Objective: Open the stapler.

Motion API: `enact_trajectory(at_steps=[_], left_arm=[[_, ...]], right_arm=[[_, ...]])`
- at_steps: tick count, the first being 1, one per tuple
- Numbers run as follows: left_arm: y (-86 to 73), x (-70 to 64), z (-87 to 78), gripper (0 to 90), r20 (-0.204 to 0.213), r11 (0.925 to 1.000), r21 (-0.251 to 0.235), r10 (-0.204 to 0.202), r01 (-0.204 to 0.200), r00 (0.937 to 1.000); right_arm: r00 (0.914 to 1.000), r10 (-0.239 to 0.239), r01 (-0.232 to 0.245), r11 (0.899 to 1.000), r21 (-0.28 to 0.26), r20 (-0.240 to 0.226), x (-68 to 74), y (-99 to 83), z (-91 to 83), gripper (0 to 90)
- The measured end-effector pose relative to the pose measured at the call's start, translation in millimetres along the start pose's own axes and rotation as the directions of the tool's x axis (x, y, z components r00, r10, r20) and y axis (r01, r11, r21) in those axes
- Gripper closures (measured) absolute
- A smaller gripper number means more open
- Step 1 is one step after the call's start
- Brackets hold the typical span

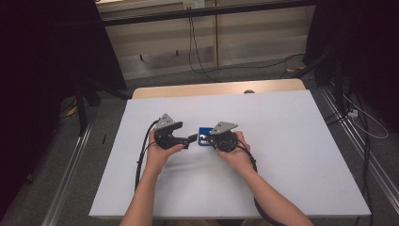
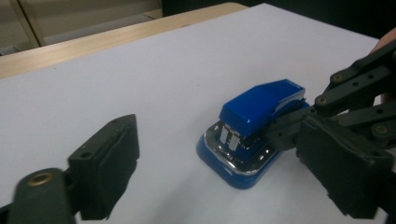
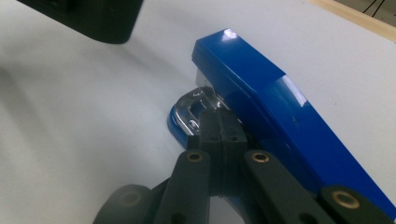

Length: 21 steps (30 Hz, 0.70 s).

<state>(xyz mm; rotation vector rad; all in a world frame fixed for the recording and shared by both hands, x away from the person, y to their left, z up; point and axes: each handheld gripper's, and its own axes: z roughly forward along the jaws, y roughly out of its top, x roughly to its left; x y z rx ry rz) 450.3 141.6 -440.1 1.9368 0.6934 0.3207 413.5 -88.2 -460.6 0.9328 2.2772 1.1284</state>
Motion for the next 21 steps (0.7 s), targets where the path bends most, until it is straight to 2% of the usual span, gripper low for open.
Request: enact_trajectory(at_steps=[1,3,6,10,12,13,15,16,17,19,21], left_arm=[[-0.9,0.7,0.8,17.1,0.0,0.9998,0.015,0.011,-0.011,0.9999],[-3.0,1.1,2.5,22.4,0.021,0.9995,0.03,-0.005,0.004,0.9998],[-4.9,0.0,7.0,36.7,0.041,0.9985,0.055,-0.005,0.003,0.9991],[-7.3,1.5,12.8,65.1,0.062,0.9962,0.081,-0.038,0.033,0.9974],[-8.2,1.5,15.4,75.8,0.072,0.9953,0.089,-0.044,0.038,0.9965],[-7.9,2.4,16.3,78.6,0.067,0.9947,0.1,-0.033,0.026,0.9972],[-7.5,2.4,18.2,83.6,0.08,0.994,0.105,-0.037,0.029,0.9961],[-7.2,1.5,19.6,84.9,0.079,0.9925,0.114,-0.052,0.042,0.9955],[-6.9,2.3,20.5,85.7,0.072,0.9918,0.122,-0.045,0.036,0.9964],[-7.1,2.5,23.0,87.4,0.08,0.9928,0.108,-0.061,0.052,0.9949],[-7.2,2.3,25.2,88.6,0.075,0.9908,0.129,-0.049,0.039,0.996]], right_arm=[[1.0,0.001,-0.001,1.0,0.002,0.002,0.5,0.4,0.3,90.0],[1.0,-0.004,0.004,1.0,0.007,0.004,1.0,1.0,0.6,90.0],[0.9999,-0.009,0.009,1.0,0.005,0.008,1.5,0.5,0.5,90.0],[1.0,0.001,-0.001,1.0,-0.001,0.005,0.9,-0.5,0.4,90.0],[1.0,0.001,-0.001,1.0,0.002,0.006,1.1,-0.4,0.2,90.0],[1.0,0.001,-0.001,1.0,0.002,0.005,1.0,-0.4,0.1,90.0],[1.0,0.01,-0.01,1.0,0.002,0.001,0.1,-0.6,-0.1,90.0],[0.9999,0.011,-0.011,1.0,0.002,-0.003,-0.3,-0.7,-0.2,90.0],[0.9999,0.013,-0.013,1.0,0.001,-0.004,-0.6,-0.8,-0.2,90.0],[0.9999,0.01,-0.01,1.0,0.002,-0.004,-0.6,-0.8,-0.3,90.0],[0.9999,0.011,-0.011,1.0,0.003,-0.003,-0.6,-0.7,-0.3,90.0]])
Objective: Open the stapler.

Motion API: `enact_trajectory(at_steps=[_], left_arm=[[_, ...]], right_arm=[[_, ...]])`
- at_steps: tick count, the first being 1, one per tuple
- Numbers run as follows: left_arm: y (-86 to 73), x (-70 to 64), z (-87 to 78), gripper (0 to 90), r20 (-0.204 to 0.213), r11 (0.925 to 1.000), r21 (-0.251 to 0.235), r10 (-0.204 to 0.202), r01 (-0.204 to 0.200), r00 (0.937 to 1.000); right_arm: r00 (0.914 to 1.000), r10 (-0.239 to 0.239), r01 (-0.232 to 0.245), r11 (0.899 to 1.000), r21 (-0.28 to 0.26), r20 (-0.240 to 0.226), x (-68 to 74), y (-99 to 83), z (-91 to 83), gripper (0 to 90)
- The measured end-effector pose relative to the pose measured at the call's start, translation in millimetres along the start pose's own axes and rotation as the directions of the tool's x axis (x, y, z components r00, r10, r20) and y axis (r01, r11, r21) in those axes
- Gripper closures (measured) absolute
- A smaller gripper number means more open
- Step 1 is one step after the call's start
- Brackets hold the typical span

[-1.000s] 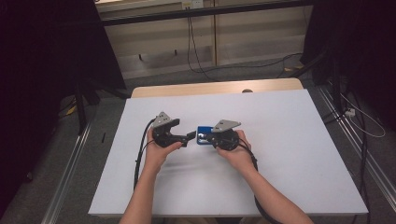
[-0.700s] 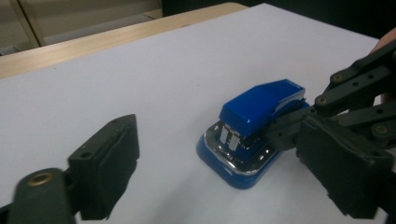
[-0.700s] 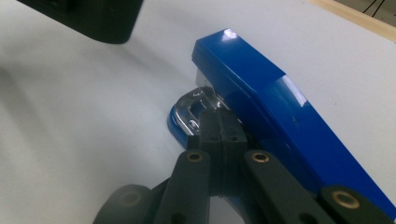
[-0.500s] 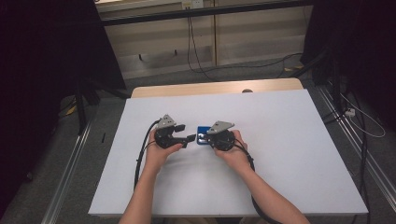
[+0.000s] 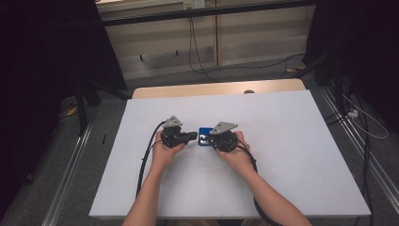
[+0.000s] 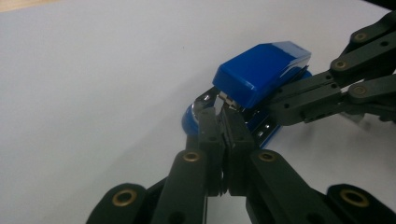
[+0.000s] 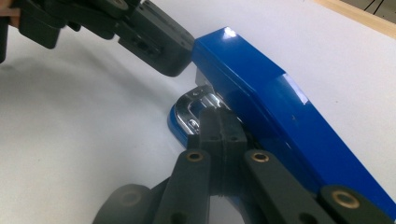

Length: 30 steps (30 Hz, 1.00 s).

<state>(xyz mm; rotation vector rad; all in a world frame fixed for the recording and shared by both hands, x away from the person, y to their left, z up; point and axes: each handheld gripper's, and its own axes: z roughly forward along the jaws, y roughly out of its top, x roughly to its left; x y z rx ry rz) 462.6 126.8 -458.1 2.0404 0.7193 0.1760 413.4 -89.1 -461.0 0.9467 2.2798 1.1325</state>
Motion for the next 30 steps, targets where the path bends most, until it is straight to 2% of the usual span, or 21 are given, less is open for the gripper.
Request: enact_trajectory(at_steps=[1,2,3,5,11,16,20,23,27,30], left_arm=[[-0.1,-0.3,1.5,88.8,0.005,1.0,-0.006,-0.004,0.004,1.0],[0.1,0.1,2.0,88.8,0.0,0.9999,0.0,0.013,-0.013,0.9999],[-0.3,-0.9,3.5,88.7,-0.001,0.9999,-0.01,0.001,-0.001,1.0],[0.0,-0.1,4.7,88.7,0.004,0.9999,0.005,0.015,-0.015,0.9999],[1.9,-0.3,4.4,89.0,0.01,0.9999,-0.005,0.016,-0.016,0.9998],[8.1,-4.1,-0.3,89.2,0.027,0.9993,-0.038,0.008,-0.007,0.9996],[14.4,-7.9,-4.7,89.3,0.026,0.9976,-0.067,0.02,-0.018,0.9995],[14.8,-8.5,-4.9,89.3,0.031,0.9969,-0.077,0.014,-0.011,0.9994],[16.0,-8.5,-5.1,89.2,0.031,0.9961,-0.087,0.017,-0.014,0.9994],[18.0,-10.4,-6.1,89.3,0.032,0.9951,-0.098,0.017,-0.013,0.9993]], right_arm=[[1.0,0.002,-0.002,1.0,-0.001,0.001,0.1,-0.1,0.0,90.0],[1.0,0.005,-0.005,1.0,-0.003,0.002,0.2,-0.4,0.0,90.0],[1.0,0.007,-0.007,1.0,-0.004,0.001,0.1,-0.7,-0.1,90.0],[1.0,0.01,-0.01,1.0,-0.008,0.0,0.0,-1.2,-0.1,90.0],[0.9999,0.015,-0.015,1.0,-0.011,0.001,0.1,-1.9,-0.4,90.0],[0.9997,0.023,-0.023,1.0,-0.017,0.002,0.1,-2.7,-0.5,90.0],[0.9993,0.038,-0.038,0.999,-0.024,0.004,0.1,-3.4,-0.3,90.0],[0.9978,0.066,-0.066,0.997,-0.029,0.003,-0.2,-3.5,-0.3,90.0],[0.9941,0.108,-0.106,0.991,-0.078,0.012,-0.2,-2.0,-3.5,90.0],[0.9938,0.109,-0.106,0.99,-0.092,0.022,-0.5,0.2,-2.8,90.0]])
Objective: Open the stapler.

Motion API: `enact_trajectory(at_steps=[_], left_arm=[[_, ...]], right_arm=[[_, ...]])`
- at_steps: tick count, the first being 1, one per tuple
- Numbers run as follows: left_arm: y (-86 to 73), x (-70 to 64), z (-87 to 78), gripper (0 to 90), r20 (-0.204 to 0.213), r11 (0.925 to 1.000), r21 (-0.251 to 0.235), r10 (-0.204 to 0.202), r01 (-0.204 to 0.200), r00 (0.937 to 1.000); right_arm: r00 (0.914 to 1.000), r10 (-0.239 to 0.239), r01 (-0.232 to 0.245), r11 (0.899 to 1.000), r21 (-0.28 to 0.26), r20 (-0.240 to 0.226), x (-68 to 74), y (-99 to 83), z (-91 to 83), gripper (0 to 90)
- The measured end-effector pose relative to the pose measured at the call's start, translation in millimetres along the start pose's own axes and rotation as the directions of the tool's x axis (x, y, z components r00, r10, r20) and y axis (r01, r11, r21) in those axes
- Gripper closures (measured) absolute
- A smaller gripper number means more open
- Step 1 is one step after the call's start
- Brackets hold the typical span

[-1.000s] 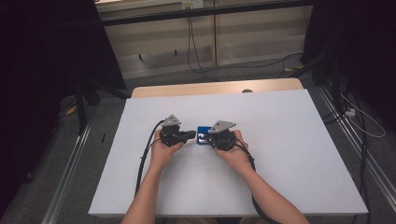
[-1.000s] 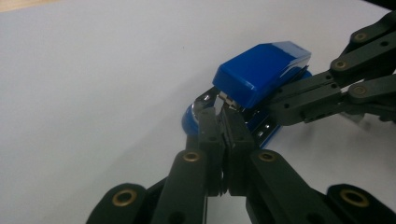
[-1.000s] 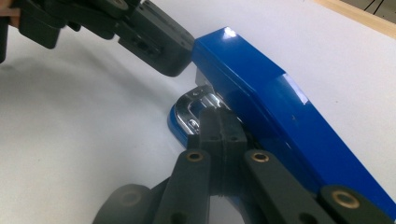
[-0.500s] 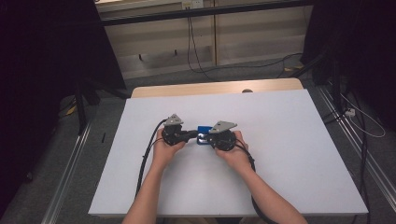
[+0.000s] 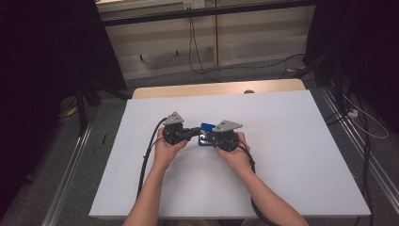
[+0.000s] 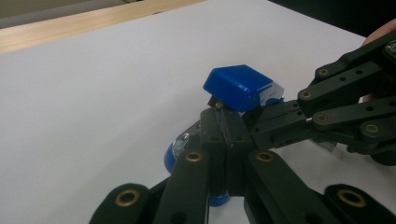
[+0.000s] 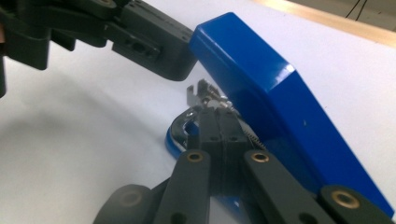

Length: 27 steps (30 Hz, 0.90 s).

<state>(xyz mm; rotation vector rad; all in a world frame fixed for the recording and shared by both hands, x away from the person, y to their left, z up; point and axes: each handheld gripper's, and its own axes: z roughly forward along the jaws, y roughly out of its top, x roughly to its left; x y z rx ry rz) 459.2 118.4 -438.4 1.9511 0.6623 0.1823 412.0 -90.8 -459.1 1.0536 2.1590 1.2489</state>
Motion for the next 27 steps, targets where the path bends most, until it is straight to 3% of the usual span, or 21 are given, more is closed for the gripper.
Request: enact_trajectory(at_steps=[7,14,21,27], left_arm=[[0.9,-0.1,-0.2,89.5,0.001,1.0,-0.009,0.003,-0.003,1.0],[-3.7,2.7,3.2,89.6,-0.02,0.9999,0.011,-0.005,0.005,0.9998],[-4.3,4.2,6.4,90.0,-0.039,0.9998,-0.016,-0.011,0.01,0.9992],[-4.7,4.8,5.5,90.0,-0.025,0.9996,-0.027,-0.009,0.008,0.9997]], right_arm=[[0.9995,0.018,-0.018,1.0,-0.005,0.025,2.4,3.2,4.5,90.0],[0.999,0.026,-0.026,1.0,-0.018,0.037,4.8,0.4,5.9,90.0],[0.9987,0.035,-0.034,0.999,-0.025,0.038,4.2,-0.8,5.3,90.0],[0.9979,0.058,-0.057,0.997,-0.051,0.029,5.4,-1.6,7.4,90.0]])
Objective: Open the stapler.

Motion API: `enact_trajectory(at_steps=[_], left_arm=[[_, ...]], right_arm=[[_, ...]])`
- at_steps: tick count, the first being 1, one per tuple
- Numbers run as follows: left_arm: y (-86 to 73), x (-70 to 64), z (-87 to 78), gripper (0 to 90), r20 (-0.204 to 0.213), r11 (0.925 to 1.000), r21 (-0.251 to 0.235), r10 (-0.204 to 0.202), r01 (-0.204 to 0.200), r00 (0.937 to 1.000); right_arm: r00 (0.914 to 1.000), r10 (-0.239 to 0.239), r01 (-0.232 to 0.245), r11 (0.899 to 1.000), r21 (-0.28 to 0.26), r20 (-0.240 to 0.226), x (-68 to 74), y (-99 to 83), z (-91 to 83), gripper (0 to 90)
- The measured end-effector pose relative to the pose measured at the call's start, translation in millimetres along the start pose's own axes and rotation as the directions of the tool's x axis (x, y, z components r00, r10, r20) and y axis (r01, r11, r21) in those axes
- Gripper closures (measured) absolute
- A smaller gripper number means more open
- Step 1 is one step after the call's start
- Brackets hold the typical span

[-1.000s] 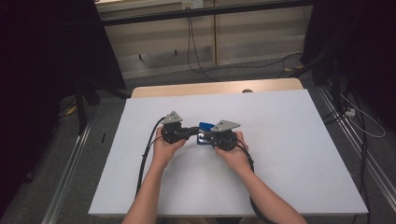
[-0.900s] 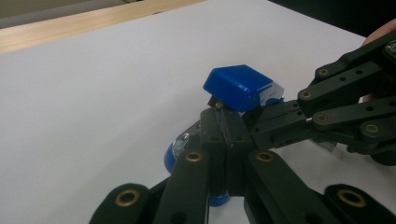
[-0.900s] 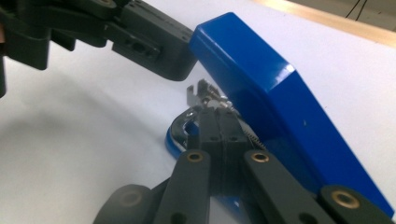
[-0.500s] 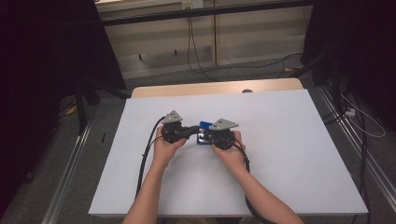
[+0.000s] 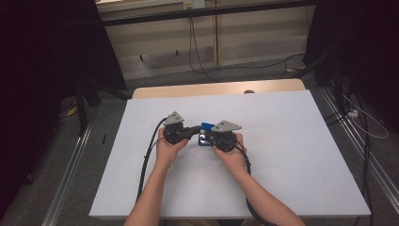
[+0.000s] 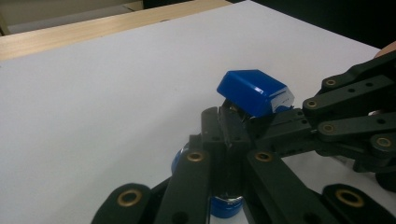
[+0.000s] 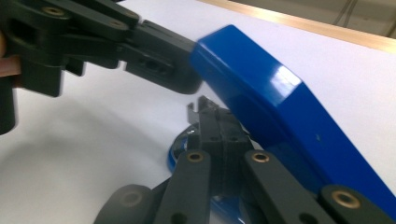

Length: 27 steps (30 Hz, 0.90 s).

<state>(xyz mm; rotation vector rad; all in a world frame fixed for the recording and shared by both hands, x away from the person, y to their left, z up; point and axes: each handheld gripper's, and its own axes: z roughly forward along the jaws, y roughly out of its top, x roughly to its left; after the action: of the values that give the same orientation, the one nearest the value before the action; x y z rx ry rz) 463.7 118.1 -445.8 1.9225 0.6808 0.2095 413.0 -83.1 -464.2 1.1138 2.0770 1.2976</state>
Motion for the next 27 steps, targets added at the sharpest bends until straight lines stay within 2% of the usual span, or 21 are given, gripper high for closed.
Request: enact_trajectory(at_steps=[2,6,10,15,22,24,27], left_arm=[[-0.2,-0.1,-0.1,90.0,0.009,0.9998,-0.013,-0.013,0.013,0.9999],[0.4,-1.0,0.0,90.0,0.018,0.9996,-0.02,-0.022,0.022,0.9996],[-2.4,-0.4,2.4,90.0,0.0,0.9999,0.006,-0.009,0.009,1.0],[-3.2,-3.9,7.0,90.0,-0.006,0.9997,0.022,0.012,-0.012,0.9999],[-5.8,-4.6,9.8,90.0,-0.013,0.9996,0.022,0.02,-0.02,0.9997],[-7.7,-3.9,10.8,90.0,-0.007,0.9997,0.018,0.014,-0.014,0.9999],[-9.5,-2.9,11.9,90.0,-0.006,0.9998,0.016,0.014,-0.013,0.9999]], right_arm=[[0.9999,0.011,-0.011,1.0,-0.005,-0.002,0.6,1.5,0.9,90.0],[0.9996,-0.017,0.017,1.0,-0.016,0.021,3.6,5.1,0.7,90.0],[0.999,0.007,-0.005,0.999,-0.037,0.044,2.3,5.7,-1.8,90.0],[0.9987,0.01,-0.009,0.999,-0.031,0.05,0.3,5.0,-3.6,90.0],[0.9979,-0.003,0.005,1.0,-0.026,0.065,1.3,4.5,-2.4,90.0],[0.9981,0.005,-0.004,1.0,-0.018,0.061,1.9,5.7,-0.9,90.0],[0.9957,-0.049,0.05,0.999,-0.003,0.078,4.5,10.8,0.5,90.0]])
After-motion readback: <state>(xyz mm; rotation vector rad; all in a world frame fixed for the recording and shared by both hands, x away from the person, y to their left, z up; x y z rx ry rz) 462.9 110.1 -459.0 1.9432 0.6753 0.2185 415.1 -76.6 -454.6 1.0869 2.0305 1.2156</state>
